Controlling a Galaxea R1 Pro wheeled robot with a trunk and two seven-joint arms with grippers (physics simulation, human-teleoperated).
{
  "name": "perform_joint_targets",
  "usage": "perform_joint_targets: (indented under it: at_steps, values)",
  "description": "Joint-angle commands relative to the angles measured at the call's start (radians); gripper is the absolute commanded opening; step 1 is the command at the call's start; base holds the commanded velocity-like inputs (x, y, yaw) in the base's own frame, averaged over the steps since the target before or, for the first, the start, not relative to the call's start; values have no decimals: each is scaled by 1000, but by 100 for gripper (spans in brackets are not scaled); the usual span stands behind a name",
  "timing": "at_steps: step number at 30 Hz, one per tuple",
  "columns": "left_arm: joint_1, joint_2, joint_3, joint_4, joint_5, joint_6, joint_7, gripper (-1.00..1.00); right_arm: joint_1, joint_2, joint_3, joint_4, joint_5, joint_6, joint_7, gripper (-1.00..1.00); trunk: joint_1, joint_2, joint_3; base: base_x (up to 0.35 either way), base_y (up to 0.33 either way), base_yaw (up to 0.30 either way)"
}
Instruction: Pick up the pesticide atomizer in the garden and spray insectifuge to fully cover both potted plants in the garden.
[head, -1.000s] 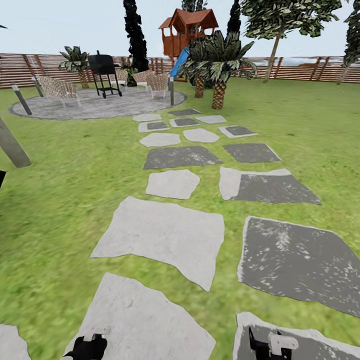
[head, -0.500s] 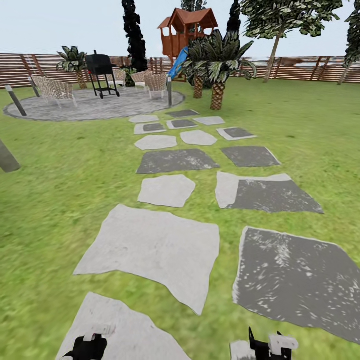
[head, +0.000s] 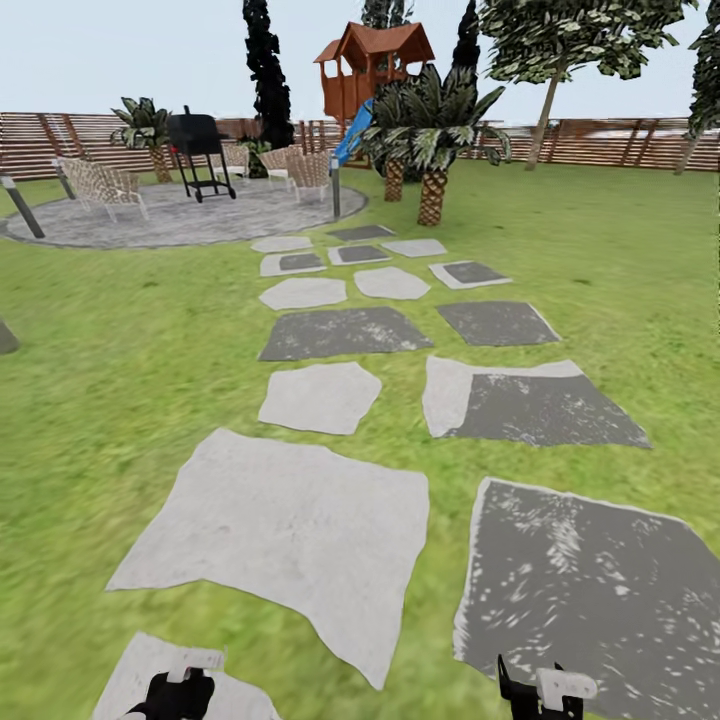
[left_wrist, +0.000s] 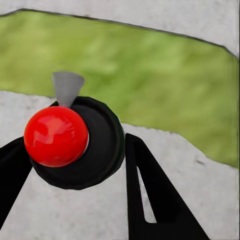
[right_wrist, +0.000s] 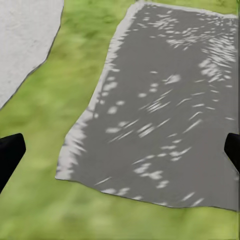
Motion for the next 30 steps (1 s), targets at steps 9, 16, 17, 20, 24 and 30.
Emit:
perform_joint_targets:
  at_steps: [9, 16, 17, 20, 24, 30]
  values:
    - [-1, 0, 0, 1, -2, -4, -2, -100, -1, 0, -6, 1, 11, -3, -4, 100, 0, 0, -1, 319, -144, 0]
    - [-1, 0, 0, 1, -2, -4, -2, -100, -1, 0, -6, 1, 11, -3, -4, 100, 0, 0, -1, 332, -105, 0]
    - [-1, 0, 0, 1, -2, -4, -2, -100, -1, 0, -6, 1, 11, -3, -4, 100, 0, 0, -1, 332, -105, 0]
    - [-1, 0, 0, 2, -2, -4, -2, -100, -1, 0, -6, 1, 11, -3, -4, 100, 0, 0, -1, 332, -105, 0]
    - [-1, 0, 0, 1, -2, -4, -2, -100, -1, 0, -6, 1, 11, -3, -4, 100, 0, 0, -1, 332, -105, 0]
    - [-1, 0, 0, 1, -2, -4, -2, -100, -1, 0, -6, 1, 11, -3, -4, 100, 0, 0, -1, 332, -105, 0]
